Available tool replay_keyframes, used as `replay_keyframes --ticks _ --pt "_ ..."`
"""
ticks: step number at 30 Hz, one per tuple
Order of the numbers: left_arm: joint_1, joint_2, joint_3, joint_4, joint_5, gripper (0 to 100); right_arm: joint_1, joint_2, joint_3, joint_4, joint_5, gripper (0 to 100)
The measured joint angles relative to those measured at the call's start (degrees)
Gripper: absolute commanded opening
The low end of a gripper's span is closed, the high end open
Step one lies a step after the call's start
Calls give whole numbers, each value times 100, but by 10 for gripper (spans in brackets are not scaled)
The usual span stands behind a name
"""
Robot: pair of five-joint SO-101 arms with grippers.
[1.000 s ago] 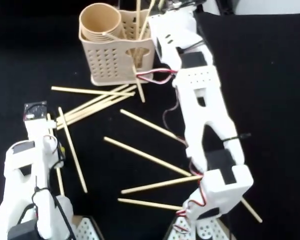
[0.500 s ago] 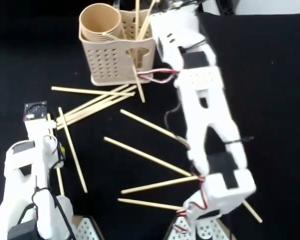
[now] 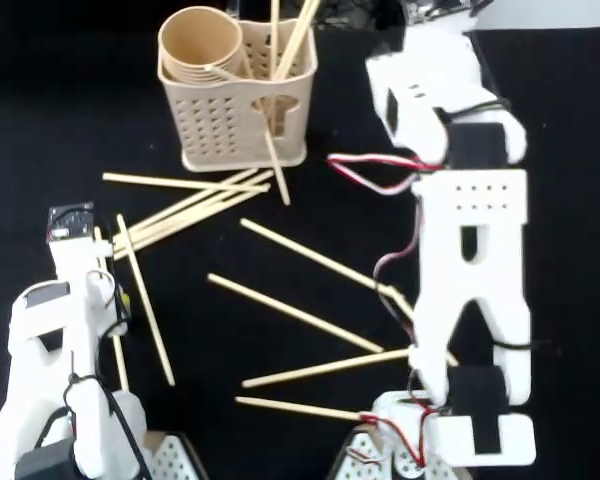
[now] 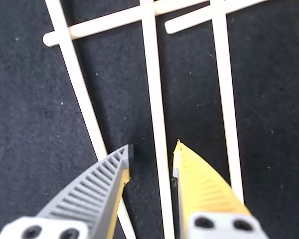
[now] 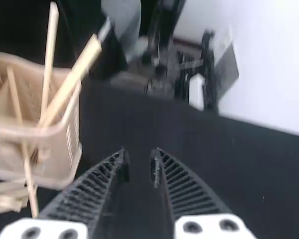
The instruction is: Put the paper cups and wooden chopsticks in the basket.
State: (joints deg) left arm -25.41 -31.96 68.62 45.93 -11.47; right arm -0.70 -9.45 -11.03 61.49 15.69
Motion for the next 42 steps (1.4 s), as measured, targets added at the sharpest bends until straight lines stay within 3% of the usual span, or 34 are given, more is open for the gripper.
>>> replay_keyframes --ticks 4,11,14,19,23,30,42 --pt "-97 0 -607 721 -9 209 141 -44 -527 1002 158 199" --pt "-1011 0 -1969 2057 -316 218 185 -97 -1073 2462 712 151" --pt "-1213 9 -1934 1890 -554 222 185 -123 -1143 2716 774 152" --pt "-1257 9 -1204 826 -563 260 167 -123 -1169 2840 949 149" --pt "-1020 9 -721 211 -176 260 -35 -123 -1169 3165 1196 149" --pt "-703 141 -721 26 299 261 -589 -677 -1169 3719 1248 149" --pt "-949 2171 -1758 53 334 257 -985 -2365 -791 3912 1257 148"
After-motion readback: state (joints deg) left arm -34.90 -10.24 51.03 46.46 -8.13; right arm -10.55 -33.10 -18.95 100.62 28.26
